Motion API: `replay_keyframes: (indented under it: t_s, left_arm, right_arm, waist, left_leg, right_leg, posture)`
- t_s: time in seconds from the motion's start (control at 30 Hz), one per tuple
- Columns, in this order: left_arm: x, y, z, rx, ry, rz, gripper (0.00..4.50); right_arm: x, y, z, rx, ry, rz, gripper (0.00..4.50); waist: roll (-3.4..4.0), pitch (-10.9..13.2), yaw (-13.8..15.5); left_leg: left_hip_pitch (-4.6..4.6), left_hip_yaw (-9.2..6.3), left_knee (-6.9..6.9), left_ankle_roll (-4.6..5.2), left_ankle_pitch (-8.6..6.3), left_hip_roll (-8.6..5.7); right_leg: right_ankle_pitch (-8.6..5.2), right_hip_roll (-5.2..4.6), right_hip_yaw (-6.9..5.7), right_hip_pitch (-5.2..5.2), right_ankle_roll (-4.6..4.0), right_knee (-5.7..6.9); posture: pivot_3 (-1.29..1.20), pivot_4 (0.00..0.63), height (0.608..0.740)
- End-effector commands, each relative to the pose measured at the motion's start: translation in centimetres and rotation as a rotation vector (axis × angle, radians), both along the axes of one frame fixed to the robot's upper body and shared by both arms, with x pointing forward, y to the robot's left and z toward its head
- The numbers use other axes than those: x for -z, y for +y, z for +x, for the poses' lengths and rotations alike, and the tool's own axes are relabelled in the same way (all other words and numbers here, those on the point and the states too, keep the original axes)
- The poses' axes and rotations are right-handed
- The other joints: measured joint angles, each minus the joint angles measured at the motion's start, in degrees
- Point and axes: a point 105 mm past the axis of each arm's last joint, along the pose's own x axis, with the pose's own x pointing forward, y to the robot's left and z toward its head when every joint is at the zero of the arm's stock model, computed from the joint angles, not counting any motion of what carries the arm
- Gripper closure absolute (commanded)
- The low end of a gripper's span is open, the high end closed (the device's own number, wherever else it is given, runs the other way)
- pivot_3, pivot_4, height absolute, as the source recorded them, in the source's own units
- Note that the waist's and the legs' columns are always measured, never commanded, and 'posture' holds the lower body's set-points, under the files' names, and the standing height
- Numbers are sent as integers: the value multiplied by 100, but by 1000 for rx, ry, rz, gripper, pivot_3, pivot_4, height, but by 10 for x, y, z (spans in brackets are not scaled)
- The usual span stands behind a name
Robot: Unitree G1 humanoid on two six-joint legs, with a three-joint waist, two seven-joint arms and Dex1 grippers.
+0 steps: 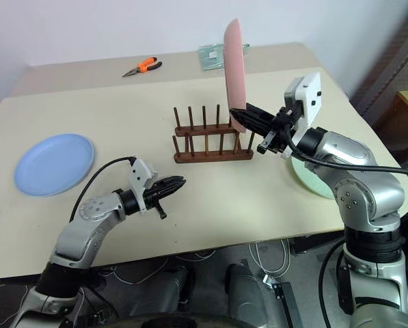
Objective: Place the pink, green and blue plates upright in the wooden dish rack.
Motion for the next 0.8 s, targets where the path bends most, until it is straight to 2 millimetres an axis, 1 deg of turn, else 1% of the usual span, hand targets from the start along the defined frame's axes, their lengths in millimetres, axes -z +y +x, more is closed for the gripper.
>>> replay_keyframes:
  t_s: [0.03, 0.17, 0.23, 0.37, 0.4, 0.43, 0.5, 0.63, 0.73, 0.8]
  left_arm:
    - [-8, 1, -4, -1, -35, -14, 4086]
    - [-8, 1, -6, 2, -31, -13, 4086]
    - [-8, 0, -6, 2, -31, -11, 4086]
    - [-8, -2, -5, 4, -32, -9, 4086]
    - [-9, -2, -5, 5, -32, -9, 4086]
    - [-8, -2, -5, 6, -32, -8, 4086]
    - [-8, -2, -5, 7, -31, -7, 4086]
    - [-8, -4, -5, 14, -29, -2, 4086]
    - [-8, -4, -5, 19, -29, -2, 4086]
    - [-8, -4, -5, 21, -27, -3, 4086]
  right_arm:
    - [-4, -3, 4, 7, -25, 4, 4446]
    - [4, -5, 8, -12, 32, 19, 4446]
    - [7, -9, 12, -4, 51, 38, 4446]
    - [17, -16, 20, 10, 98, 50, 4446]
    - [19, -17, 21, 11, 103, 53, 3812]
    - [19, -19, 22, 15, 101, 53, 3494]
    - [18, -20, 23, 25, 91, 48, 2473]
    - [12, -29, 27, 99, 17, 1, 471]
    - [13, -47, 16, 126, -26, -147, 471]
    - [23, -62, 8, 155, -7, -260, 471]
  waist:
    - [0, 0, 6]
    - [0, 0, 12]
    - [0, 0, 13]
    - [0, 0, 7]
    - [0, 0, 7]
    - [0, 0, 8]
    - [0, 1, 10]
    - [0, 1, 12]
    - [2, 2, 40]
    - [0, 2, 69]
  left_leg:
    - [0, 1, 0, 0, 0, 0]
    - [-1, 2, 1, 0, 0, 0]
    - [0, 2, 1, 0, 0, 0]
    - [0, 2, 0, 0, 0, 0]
    - [0, 2, 0, 0, 0, 1]
    - [0, 2, 0, 0, 0, 1]
    - [0, 2, 0, 0, 0, 0]
    - [0, 2, 0, 0, 0, 0]
    - [-1, 3, 0, 0, 0, -2]
    - [-7, 0, 2, 1, -1, -4]
  right_leg:
    - [0, 0, 0, 0, 0, 0]
    - [0, 0, 0, 0, 0, -1]
    - [0, 0, 0, 0, 0, -1]
    - [0, 0, 0, 0, 0, -1]
    - [0, 1, 0, 0, 0, -1]
    - [0, 1, 0, 0, 0, -1]
    - [0, 1, 0, 0, 0, -1]
    - [0, 1, 0, 0, 1, -1]
    - [0, 0, -1, 0, 1, -1]
    - [-1, -3, -5, 1, 2, -6]
  posture:
    - [0, 150, 740]
    - [0, 150, 740]
    - [0, 150, 740]
    - [0, 150, 740]
    - [0, 150, 740]
    - [0, 150, 740]
    - [0, 150, 740]
    - [0, 150, 740]
    - [0, 150, 740]
    - [0, 150, 740]
